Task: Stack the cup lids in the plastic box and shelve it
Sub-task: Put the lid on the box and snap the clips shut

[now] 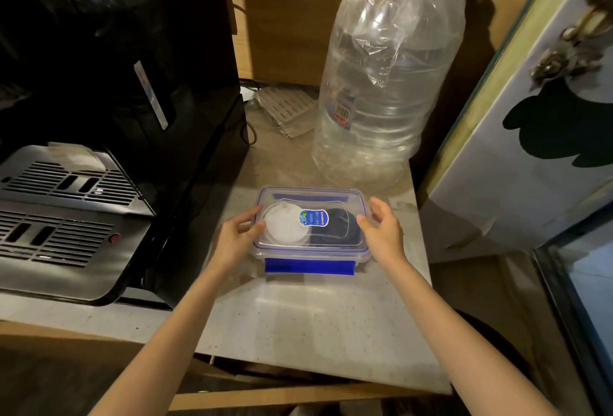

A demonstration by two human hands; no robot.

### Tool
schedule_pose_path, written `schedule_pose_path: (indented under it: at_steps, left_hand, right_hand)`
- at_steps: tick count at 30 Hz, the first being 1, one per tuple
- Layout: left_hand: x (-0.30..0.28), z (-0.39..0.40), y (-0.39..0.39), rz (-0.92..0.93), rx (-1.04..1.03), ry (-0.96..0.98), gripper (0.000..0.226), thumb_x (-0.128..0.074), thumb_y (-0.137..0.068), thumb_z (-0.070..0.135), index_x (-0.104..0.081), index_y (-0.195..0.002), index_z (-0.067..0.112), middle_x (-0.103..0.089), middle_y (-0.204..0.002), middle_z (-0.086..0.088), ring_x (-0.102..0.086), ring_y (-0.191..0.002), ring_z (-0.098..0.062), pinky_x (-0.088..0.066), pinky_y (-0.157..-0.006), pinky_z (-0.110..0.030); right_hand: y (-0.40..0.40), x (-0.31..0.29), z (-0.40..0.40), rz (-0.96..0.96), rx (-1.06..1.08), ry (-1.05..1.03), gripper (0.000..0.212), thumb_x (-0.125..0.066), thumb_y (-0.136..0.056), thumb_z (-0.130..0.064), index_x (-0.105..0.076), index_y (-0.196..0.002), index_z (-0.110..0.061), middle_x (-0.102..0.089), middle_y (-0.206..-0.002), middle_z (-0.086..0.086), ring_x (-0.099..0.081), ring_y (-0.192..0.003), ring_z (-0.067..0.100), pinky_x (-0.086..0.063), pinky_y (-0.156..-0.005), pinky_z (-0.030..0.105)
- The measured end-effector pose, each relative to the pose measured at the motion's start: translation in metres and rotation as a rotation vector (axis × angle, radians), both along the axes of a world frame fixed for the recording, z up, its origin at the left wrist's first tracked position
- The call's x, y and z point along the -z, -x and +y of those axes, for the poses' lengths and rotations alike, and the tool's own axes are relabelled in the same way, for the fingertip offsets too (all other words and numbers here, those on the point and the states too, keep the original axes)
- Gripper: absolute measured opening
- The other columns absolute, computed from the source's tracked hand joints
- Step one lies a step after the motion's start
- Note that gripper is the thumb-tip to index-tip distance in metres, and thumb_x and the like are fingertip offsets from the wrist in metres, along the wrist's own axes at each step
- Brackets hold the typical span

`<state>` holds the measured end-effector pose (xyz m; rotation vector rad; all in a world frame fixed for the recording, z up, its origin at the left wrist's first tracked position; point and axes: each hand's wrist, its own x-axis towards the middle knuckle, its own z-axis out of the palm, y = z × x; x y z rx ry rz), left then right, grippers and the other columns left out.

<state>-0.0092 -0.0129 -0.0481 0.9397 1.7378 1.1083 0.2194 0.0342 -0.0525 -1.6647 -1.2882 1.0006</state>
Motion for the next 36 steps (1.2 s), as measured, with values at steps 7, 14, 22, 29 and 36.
schedule_pose_path:
  at_steps: [7, 14, 22, 29, 36]
  left_hand:
    - [-0.002, -0.001, 0.0, 0.79, 0.286, -0.193, 0.02, -0.061, -0.084, 0.012, -0.069, -0.102, 0.015, -0.053, -0.132, -0.006, -0.044, -0.125, -0.024, -0.041, -0.098, -0.032]
    - [0.014, -0.02, 0.005, 0.849, 0.492, -0.278, 0.068, -0.052, -0.076, 0.061, -0.046, -0.131, 0.021, -0.036, -0.142, 0.009, -0.021, -0.137, -0.012, -0.021, -0.11, -0.035]
    - [0.022, -0.027, -0.013, 1.016, 0.596, -0.171, 0.089, -0.076, -0.07, 0.033, -0.021, -0.141, 0.032, -0.009, -0.156, -0.011, 0.001, -0.144, -0.03, -0.023, -0.112, -0.052]
    - [-0.002, -0.022, -0.001, 0.923, 0.646, -0.073, 0.065, -0.069, -0.077, 0.034, -0.039, -0.134, 0.034, -0.022, -0.154, -0.003, -0.007, -0.144, -0.023, -0.025, -0.113, -0.045]
    - [-0.009, -0.021, 0.0, 0.896, 0.646, -0.053, 0.055, -0.063, -0.079, 0.037, -0.045, -0.131, 0.031, -0.029, -0.152, -0.001, -0.012, -0.144, -0.022, -0.026, -0.113, -0.042]
  right_hand:
    - [0.001, -0.005, -0.007, -0.531, -0.429, -0.294, 0.026, -0.053, -0.088, 0.002, -0.067, -0.108, -0.008, -0.06, -0.127, 0.011, -0.051, -0.121, 0.023, -0.048, -0.1, 0.037]
    - [-0.006, 0.001, -0.03, -0.836, -0.664, -0.279, 0.084, -0.048, -0.077, -0.065, -0.028, -0.143, -0.016, -0.019, -0.157, 0.0, -0.01, -0.146, 0.014, 0.001, -0.117, 0.031]
    - [-0.003, 0.003, -0.032, -0.978, -0.748, -0.248, 0.099, -0.064, -0.076, -0.049, -0.009, -0.147, -0.009, -0.003, -0.159, 0.009, 0.006, -0.146, 0.023, 0.008, -0.116, 0.038]
    - [-0.018, -0.013, -0.021, -0.674, -0.806, -0.12, 0.089, -0.068, -0.075, -0.047, -0.021, -0.145, -0.021, -0.009, -0.158, -0.001, -0.001, -0.145, 0.011, -0.002, -0.117, 0.031]
    - [-0.021, -0.014, -0.014, -0.617, -0.829, -0.074, 0.083, -0.067, -0.074, -0.05, -0.029, -0.142, -0.024, -0.015, -0.157, -0.004, -0.006, -0.145, 0.008, -0.007, -0.115, 0.027]
